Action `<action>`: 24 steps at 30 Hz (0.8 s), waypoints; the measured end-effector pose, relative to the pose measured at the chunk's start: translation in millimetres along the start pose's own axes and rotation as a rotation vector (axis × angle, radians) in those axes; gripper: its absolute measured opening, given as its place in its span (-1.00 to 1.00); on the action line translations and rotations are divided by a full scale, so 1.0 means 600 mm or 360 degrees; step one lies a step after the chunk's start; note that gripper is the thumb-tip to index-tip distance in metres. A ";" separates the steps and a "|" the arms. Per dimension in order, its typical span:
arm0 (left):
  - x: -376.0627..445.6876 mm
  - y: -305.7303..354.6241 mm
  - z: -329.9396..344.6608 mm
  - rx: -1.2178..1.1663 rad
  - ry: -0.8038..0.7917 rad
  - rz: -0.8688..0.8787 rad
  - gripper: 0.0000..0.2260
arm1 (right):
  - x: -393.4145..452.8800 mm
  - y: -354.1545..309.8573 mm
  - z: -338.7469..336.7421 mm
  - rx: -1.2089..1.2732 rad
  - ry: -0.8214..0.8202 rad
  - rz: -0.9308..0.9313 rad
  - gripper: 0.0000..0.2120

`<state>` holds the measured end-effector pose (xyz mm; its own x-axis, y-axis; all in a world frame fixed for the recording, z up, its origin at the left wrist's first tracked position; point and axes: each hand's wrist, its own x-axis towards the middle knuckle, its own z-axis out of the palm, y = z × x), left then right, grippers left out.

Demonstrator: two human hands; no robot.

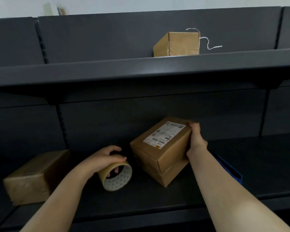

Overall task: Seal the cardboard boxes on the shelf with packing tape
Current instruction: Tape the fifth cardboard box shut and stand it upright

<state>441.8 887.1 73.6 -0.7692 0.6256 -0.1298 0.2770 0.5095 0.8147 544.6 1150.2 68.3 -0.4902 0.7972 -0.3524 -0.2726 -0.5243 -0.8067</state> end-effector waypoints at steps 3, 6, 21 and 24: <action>0.006 0.011 0.005 0.0139 -0.0133 0.0031 -0.62 | 0.014 0.005 -0.014 -0.0535 0.0249 -0.0193 -0.04; 0.007 0.019 0.010 0.0186 -0.0166 0.0026 -0.61 | 0.013 0.013 -0.028 -0.1450 0.0427 -0.1277 -0.45; -0.054 -0.018 -0.047 0.0192 -0.0344 0.0055 -0.54 | -0.169 0.114 -0.089 -0.2601 -0.1095 -0.3278 -0.11; -0.060 -0.025 -0.063 0.0098 -0.0408 0.0089 -0.60 | -0.198 0.153 -0.079 -0.2275 -0.1017 -0.3378 -0.47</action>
<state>443.7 834.5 87.3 -0.5828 0.7792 -0.2308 0.3555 0.4999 0.7898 617.3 1021.5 13.8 -0.5760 -0.4642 0.6729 -0.1888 0.8764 0.4430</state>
